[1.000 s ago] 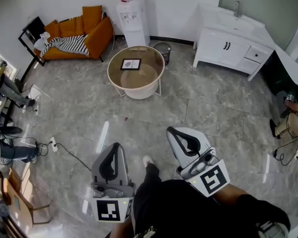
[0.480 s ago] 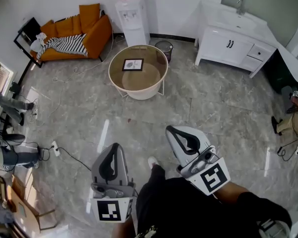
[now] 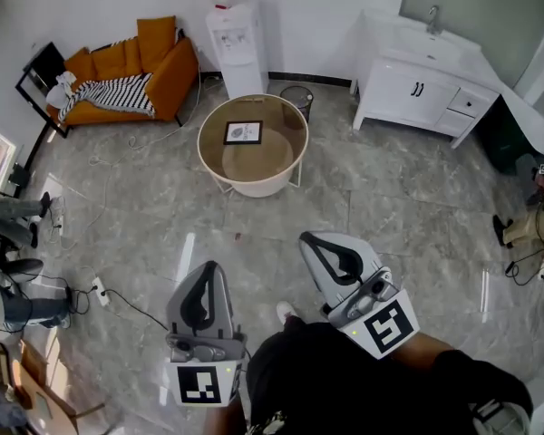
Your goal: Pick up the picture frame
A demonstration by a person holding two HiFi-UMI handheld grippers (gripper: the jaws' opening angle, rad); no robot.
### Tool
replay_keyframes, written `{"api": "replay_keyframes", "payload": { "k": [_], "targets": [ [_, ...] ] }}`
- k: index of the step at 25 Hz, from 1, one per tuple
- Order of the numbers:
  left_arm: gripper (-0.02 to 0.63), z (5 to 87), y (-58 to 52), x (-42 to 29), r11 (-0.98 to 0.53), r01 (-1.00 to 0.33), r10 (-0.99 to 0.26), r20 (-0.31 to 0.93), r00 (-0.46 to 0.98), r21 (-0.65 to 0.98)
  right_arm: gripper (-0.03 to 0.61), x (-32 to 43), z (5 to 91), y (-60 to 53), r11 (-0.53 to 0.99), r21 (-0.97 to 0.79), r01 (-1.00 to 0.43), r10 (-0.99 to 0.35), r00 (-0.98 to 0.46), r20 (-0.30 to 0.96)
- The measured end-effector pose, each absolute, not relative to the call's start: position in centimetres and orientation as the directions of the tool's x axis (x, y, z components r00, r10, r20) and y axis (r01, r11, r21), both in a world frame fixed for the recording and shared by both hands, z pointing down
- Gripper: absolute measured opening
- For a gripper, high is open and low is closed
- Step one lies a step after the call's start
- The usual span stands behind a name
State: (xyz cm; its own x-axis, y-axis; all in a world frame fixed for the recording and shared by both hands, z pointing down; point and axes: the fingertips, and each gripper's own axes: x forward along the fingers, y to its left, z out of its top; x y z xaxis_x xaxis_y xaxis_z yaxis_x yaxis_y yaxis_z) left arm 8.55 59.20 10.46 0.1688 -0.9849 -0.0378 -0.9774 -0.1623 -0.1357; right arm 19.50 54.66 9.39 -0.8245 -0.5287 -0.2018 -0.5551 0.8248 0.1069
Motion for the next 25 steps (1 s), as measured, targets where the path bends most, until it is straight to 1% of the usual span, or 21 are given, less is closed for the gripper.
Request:
{"api": "replay_keyframes", "payload": {
  "k": [2, 5, 14, 20, 25],
  "targets": [
    [0.013, 10.5, 58.6, 7.2, -0.165, -0.975, -0.984, -0.047, 0.174, -0.146, -0.003, 18.3, 9.5, 54.2, 0.821, 0.109, -0.560, -0.533, -0.822, -0.202],
    [0.012, 10.4, 57.8, 5.4, -0.171, -0.966, -0.976, -0.098, 0.193, -0.196, -0.003, 16.9, 10.0, 53.5, 0.818, 0.113, -0.565, -0.538, -0.819, -0.201],
    [0.014, 11.6, 56.6, 2.5, -0.189, -0.967, -0.975, -0.082, 0.205, -0.173, -0.003, 14.8, 10.6, 52.5, 0.797, 0.125, -0.590, -0.563, -0.803, -0.196],
    [0.012, 11.9, 56.5, 3.0, -0.225, -0.958, -0.964, -0.101, 0.245, -0.178, -0.003, 15.6, 11.3, 52.6, 0.773, 0.119, -0.623, -0.601, -0.779, -0.178],
    [0.014, 12.9, 57.2, 1.9, -0.212, -0.965, -0.970, -0.086, 0.227, -0.156, -0.003, 14.9, 11.8, 53.6, 0.770, 0.140, -0.622, -0.602, -0.782, -0.162]
  ]
}}
